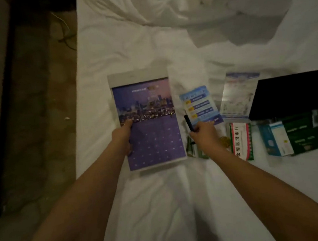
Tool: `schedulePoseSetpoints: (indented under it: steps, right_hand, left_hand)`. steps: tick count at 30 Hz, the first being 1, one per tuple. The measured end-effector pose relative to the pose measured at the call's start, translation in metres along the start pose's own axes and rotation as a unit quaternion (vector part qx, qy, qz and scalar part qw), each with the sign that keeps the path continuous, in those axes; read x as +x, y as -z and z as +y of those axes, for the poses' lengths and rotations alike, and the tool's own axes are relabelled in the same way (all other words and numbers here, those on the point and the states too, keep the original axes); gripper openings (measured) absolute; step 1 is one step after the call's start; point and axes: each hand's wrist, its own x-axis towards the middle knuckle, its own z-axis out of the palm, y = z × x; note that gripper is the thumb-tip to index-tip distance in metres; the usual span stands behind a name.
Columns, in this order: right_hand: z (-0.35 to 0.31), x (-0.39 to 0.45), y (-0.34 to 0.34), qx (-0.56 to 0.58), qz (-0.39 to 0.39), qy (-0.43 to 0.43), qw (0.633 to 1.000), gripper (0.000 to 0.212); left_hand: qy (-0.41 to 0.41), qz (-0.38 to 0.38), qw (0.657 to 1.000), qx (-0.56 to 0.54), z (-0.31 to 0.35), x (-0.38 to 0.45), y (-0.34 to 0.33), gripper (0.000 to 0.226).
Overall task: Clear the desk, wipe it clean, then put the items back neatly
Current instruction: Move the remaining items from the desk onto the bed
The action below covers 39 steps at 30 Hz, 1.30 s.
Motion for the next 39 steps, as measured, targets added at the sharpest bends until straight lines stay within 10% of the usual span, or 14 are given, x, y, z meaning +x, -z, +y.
schedulePoseSetpoints:
  steps: [9, 17, 26, 39]
  right_hand:
    - [-0.009, 0.007, -0.023, -0.063, 0.001, 0.043, 0.997, 0.011]
    - [-0.008, -0.03, 0.017, -0.116, -0.048, 0.042, 0.991, 0.012]
    - [-0.012, -0.17, 0.117, -0.18, 0.002, 0.047, 0.983, 0.014]
    - [0.15, -0.421, 0.234, -0.157, 0.151, -0.084, 0.972, 0.024]
  left_hand:
    - [-0.169, 0.033, 0.962, 0.212, -0.015, 0.03, 0.008, 0.037]
    - [-0.308, 0.051, 0.749, 0.584, -0.01, -0.024, 0.035, 0.038]
    - [-0.449, -0.002, 0.615, 0.648, 0.007, -0.202, 0.038, 0.036]
    - [-0.622, -0.174, 0.299, 0.703, -0.146, -0.435, -0.085, 0.039]
